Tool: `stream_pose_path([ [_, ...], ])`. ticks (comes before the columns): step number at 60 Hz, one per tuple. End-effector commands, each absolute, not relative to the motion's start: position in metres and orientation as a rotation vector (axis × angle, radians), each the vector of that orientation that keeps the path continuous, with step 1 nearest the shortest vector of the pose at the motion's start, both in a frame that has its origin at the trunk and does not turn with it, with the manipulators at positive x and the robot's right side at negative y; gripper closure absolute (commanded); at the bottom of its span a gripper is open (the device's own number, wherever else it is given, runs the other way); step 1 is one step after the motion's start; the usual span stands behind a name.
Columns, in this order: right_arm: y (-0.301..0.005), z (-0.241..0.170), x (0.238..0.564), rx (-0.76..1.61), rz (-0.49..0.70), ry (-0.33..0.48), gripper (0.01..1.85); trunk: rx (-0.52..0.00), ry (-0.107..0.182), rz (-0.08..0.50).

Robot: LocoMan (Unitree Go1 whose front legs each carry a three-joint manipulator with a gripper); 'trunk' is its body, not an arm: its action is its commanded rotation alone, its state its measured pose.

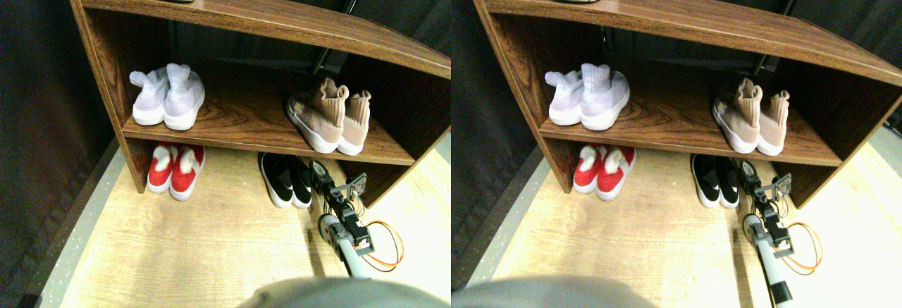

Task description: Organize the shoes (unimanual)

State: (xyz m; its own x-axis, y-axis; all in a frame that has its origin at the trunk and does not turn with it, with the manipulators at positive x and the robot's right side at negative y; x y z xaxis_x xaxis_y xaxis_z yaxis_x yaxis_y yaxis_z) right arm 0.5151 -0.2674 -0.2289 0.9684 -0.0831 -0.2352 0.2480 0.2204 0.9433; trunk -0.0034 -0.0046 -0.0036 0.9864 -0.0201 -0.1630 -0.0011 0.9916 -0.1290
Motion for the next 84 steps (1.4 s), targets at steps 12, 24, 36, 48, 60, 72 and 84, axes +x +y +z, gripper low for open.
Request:
stream_pose_path([
  [12,-0.292,-0.198,0.507,1.250,-0.193,0.027,1.80,-0.114,0.144,-0.051],
  [24,-0.292,-0.184,0.485,1.245,-0.157,-0.020,1.80,-0.102,0.120,-0.072],
  [36,-0.287,-0.171,0.450,1.228,-0.106,-0.028,1.80,-0.097,0.097,-0.089],
  [48,-0.286,-0.156,0.408,1.200,-0.001,0.004,1.80,-0.091,0.072,-0.105],
  [60,-0.278,-0.125,0.370,1.159,0.146,-0.013,1.80,-0.087,0.055,-0.119],
  [72,-0.267,-0.104,0.354,1.152,0.212,0.000,1.80,-0.088,0.047,-0.125],
  [84,-0.249,-0.092,0.349,1.115,0.295,0.009,1.80,-0.097,0.045,-0.126],
])
